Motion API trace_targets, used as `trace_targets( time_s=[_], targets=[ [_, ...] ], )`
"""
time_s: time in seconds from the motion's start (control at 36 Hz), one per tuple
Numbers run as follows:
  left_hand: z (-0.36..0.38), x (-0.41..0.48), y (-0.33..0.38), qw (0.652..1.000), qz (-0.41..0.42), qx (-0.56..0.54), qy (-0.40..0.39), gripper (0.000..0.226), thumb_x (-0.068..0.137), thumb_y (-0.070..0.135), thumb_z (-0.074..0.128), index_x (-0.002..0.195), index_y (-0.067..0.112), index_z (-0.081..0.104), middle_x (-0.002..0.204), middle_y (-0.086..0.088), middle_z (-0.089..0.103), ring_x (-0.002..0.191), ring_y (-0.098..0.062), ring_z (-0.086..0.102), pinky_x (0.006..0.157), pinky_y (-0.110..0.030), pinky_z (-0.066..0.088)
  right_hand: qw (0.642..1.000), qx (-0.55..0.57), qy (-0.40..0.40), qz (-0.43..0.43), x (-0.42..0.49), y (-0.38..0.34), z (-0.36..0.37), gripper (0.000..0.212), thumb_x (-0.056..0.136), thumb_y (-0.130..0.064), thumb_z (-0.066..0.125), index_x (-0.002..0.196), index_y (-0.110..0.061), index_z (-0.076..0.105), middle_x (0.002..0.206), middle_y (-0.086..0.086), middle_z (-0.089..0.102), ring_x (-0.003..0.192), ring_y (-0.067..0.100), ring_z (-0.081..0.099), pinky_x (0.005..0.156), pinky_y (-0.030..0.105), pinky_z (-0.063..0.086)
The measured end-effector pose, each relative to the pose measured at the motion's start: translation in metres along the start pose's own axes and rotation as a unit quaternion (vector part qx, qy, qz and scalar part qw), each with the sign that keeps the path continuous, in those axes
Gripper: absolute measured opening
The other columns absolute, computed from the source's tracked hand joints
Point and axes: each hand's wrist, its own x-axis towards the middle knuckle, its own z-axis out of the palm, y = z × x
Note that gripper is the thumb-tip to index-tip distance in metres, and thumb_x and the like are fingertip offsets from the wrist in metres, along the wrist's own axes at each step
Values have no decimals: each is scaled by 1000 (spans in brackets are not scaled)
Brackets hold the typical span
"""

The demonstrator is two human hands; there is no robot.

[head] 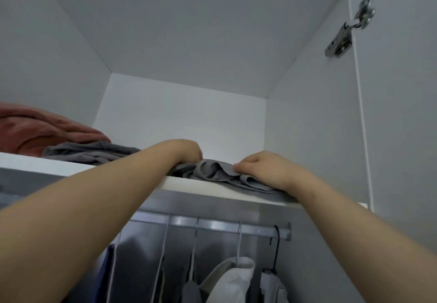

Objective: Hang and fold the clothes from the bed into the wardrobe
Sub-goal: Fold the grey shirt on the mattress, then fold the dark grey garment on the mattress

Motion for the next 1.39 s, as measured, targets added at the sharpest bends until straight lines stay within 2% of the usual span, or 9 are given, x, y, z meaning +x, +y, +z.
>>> trace_targets(
  time_s=[0.08,0.22,0.42,0.56,0.67,0.78,1.03,1.17,1.39],
  targets=[
    [-2,-19,3,987,99,-123,8,32,95,38,46,113,20,65,121,4,60,112,-18,53,104,-35,38,999,-2,-36,-17,-9,3,-1,37,92,-50,45,109,-26,67,120,-5,62,111,14,54,95,28,39],
    [3,-53,-6,985,150,-44,-72,35,101,34,32,126,29,57,136,13,48,123,-10,43,102,-21,25,998,-33,-58,-18,-18,0,3,35,96,-47,39,120,-32,60,133,-8,53,120,14,47,99,25,32],
    [13,-56,-15,986,161,-22,46,36,97,29,33,115,21,64,126,3,57,113,-21,50,101,-35,38,989,-101,105,-7,-37,-4,19,42,97,-39,37,70,-13,56,73,4,60,79,26,55,67,30,39],
    [28,-75,-3,969,145,-37,198,31,95,34,36,90,22,64,94,-3,60,86,-25,52,69,-30,36,979,-35,201,-21,-56,-4,35,35,98,-35,39,92,-18,69,93,2,69,95,23,59,89,35,42],
    [55,-101,15,882,229,-259,320,26,90,31,46,109,28,64,104,3,68,100,-21,60,82,-34,48,956,108,274,-5,-88,-14,40,23,95,-21,48,106,-24,68,103,-12,66,105,9,58,95,25,42],
    [89,-142,32,755,272,-473,363,27,82,27,48,99,20,68,87,15,67,89,-10,64,81,-37,52,915,188,355,45,-140,-17,51,17,93,-18,53,100,-25,67,99,-14,66,97,-3,58,87,10,41],
    [160,-227,102,693,249,-672,77,26,86,16,60,71,37,60,75,19,64,85,-12,66,79,-23,47,845,212,422,252,-295,-7,73,21,91,-20,56,74,-29,64,74,-16,63,78,5,58,72,19,42],
    [174,-285,150,652,243,-717,-51,20,70,33,54,64,50,64,65,22,65,73,-9,66,71,-26,46,794,219,468,318,-387,-19,62,22,90,-16,56,74,-27,65,76,-14,65,77,4,59,69,14,43],
    [176,-442,218,573,308,-726,-223,11,77,30,58,74,27,68,72,12,70,72,-7,68,74,-31,52,751,202,492,392,-534,-57,30,25,89,-11,54,72,-26,68,69,-10,69,59,7,62,54,14,45]
  ],
)
